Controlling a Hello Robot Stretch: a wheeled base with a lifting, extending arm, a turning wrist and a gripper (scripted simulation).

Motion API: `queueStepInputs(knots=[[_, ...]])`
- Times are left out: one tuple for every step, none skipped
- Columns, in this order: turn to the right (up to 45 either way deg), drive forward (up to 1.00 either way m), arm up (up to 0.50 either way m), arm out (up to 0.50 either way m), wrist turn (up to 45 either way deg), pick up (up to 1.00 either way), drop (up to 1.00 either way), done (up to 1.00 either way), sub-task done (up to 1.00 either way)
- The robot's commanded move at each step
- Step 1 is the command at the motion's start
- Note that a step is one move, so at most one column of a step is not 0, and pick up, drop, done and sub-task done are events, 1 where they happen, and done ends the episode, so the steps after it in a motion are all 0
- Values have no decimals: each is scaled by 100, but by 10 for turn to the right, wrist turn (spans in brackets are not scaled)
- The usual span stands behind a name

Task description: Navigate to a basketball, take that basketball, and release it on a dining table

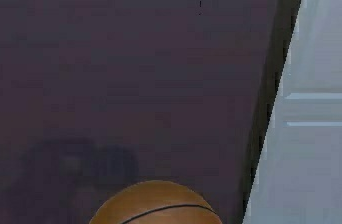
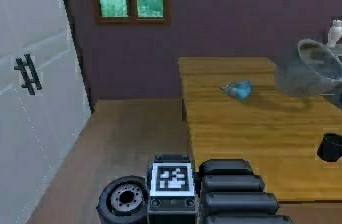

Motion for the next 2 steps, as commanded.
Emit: queueStepInputs(knots=[[450,0,0,0,0,0,0,0,0],[0,40,0,0,0,0,0,0,0]])
